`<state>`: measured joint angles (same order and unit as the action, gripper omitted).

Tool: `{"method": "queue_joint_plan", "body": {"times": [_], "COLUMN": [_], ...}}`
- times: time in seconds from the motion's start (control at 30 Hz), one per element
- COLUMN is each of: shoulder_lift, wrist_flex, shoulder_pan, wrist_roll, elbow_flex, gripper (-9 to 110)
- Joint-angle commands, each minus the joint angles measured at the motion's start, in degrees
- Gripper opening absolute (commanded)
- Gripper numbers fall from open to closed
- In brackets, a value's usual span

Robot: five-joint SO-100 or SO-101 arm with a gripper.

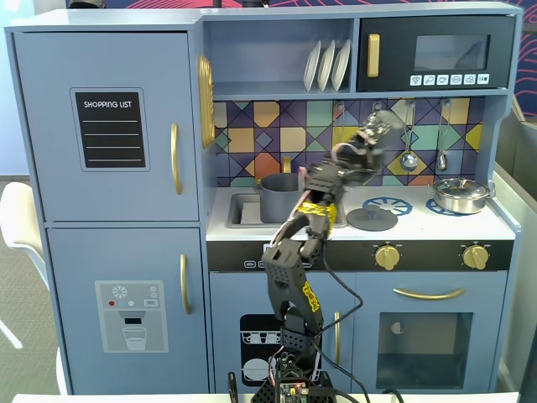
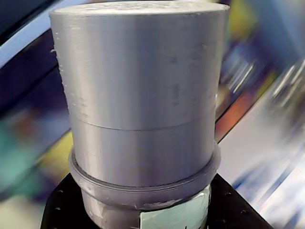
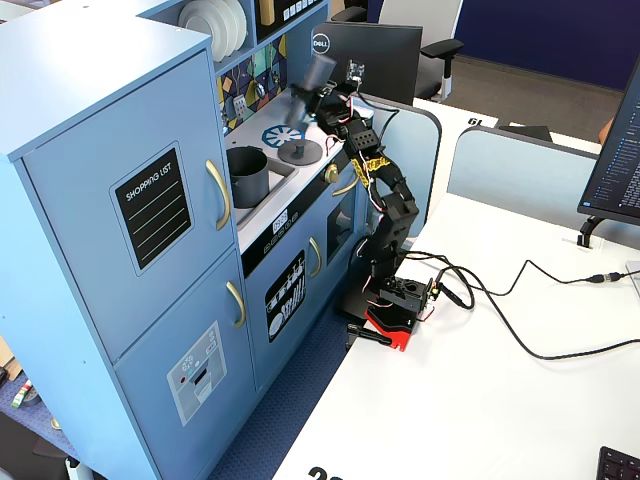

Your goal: Put salt in the gray recipient

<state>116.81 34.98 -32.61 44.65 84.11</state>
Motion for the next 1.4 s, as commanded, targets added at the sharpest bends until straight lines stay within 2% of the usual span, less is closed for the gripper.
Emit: {"method": "queue_joint_plan", "body": {"times": [0.0, 0.13, 0.27, 0.63, 0.77, 1.07, 1.37], "shoulder_lift": [7.1, 6.5, 3.4, -1.2, -2.4, -9.2, -12.2], "wrist_flex": [6.9, 7.4, 7.4, 3.6, -0.8, -5.7, 11.3], "shoulder_pan": [14.2, 25.1, 31.0, 38.4, 37.5, 36.4, 34.2], "wrist_roll": [-22.3, -41.5, -61.9, -86.4, -101.2, -105.6, -110.7], "elbow_flex": [-4.0, -5.4, -9.8, -12.9, -13.1, -19.5, -22.1], "gripper": [0, 0, 0, 0, 0, 0, 0]}}
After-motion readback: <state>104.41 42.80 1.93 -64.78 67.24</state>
